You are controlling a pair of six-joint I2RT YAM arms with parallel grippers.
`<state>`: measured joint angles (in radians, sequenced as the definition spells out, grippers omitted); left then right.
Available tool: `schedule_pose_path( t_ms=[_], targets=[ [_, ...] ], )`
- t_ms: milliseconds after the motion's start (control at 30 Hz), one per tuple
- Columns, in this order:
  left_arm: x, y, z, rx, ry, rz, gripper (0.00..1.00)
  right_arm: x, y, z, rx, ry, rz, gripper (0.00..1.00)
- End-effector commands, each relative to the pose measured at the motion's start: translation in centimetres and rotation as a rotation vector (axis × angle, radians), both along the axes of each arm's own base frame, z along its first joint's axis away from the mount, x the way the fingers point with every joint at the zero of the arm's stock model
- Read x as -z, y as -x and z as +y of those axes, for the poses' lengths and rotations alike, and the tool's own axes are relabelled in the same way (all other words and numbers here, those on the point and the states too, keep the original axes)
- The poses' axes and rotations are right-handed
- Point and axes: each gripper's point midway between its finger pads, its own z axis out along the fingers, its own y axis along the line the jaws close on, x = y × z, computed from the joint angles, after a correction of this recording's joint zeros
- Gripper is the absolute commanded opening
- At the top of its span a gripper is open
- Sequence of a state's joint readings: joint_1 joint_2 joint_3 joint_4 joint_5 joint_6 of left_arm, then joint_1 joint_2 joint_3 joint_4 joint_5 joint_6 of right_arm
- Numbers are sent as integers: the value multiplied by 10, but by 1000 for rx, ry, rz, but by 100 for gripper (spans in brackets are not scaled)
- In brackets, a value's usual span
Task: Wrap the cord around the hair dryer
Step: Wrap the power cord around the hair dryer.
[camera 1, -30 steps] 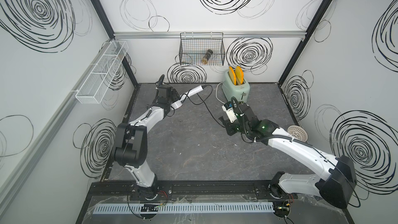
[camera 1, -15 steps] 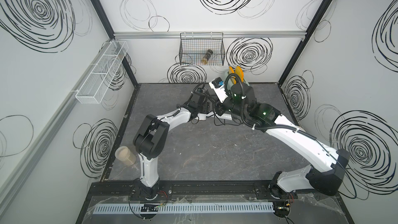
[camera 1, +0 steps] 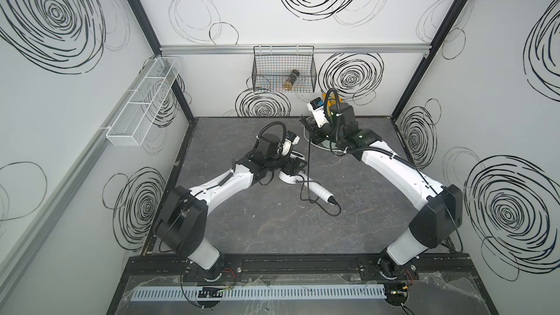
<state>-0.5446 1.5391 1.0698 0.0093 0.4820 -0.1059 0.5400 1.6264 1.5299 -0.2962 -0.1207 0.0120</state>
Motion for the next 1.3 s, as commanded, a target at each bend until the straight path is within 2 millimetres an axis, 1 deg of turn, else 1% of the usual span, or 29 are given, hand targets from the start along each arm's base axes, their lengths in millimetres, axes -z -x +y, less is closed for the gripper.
schedule_pose_path(
  t_ms=[0, 100, 200, 300, 367, 500, 600, 667, 767, 867, 1000, 1100, 1200, 1267],
  targets=[
    [-50, 45, -21, 252, 171, -64, 0, -16, -8, 4, -13, -65, -42, 0],
    [-76, 60, -15, 301, 275, -79, 0, 1, -12, -4, 8, -71, -11, 0],
    [-101, 62, 1, 290, 378, -99, 0, 23, -12, -13, 32, -68, 26, 0],
    [-118, 54, 19, 238, 454, -110, 0, 45, -9, -23, 56, -63, 63, 0],
    [-122, 40, 31, 158, 468, -102, 0, 56, -6, -31, 78, -65, 90, 0],
    [-114, 5, 50, -35, 440, -76, 0, 73, 5, -42, 105, -74, 126, 0],
    [-106, -23, 70, -203, 435, -42, 0, 92, 13, -51, 130, -77, 177, 0],
    [-94, -47, 92, -373, 424, 5, 0, 105, 23, -52, 136, -94, 229, 0],
    [-79, -73, 122, -593, 431, 64, 0, 126, 41, -49, 138, -125, 317, 0],
    [-67, -89, 142, -775, 392, 71, 0, 140, 58, -42, 135, -142, 355, 0],
    [-55, -101, 157, -938, 329, 32, 0, 146, 77, -32, 128, -156, 369, 0],
    [-43, -110, 163, -1027, 243, -3, 0, 147, 89, -24, 123, -160, 372, 0],
    [-31, -117, 163, -1074, 157, -36, 0, 144, 97, -15, 124, -132, 348, 0],
    [-22, -121, 162, -1101, 63, -67, 0, 139, 102, -9, 132, -97, 322, 0]
  ],
)
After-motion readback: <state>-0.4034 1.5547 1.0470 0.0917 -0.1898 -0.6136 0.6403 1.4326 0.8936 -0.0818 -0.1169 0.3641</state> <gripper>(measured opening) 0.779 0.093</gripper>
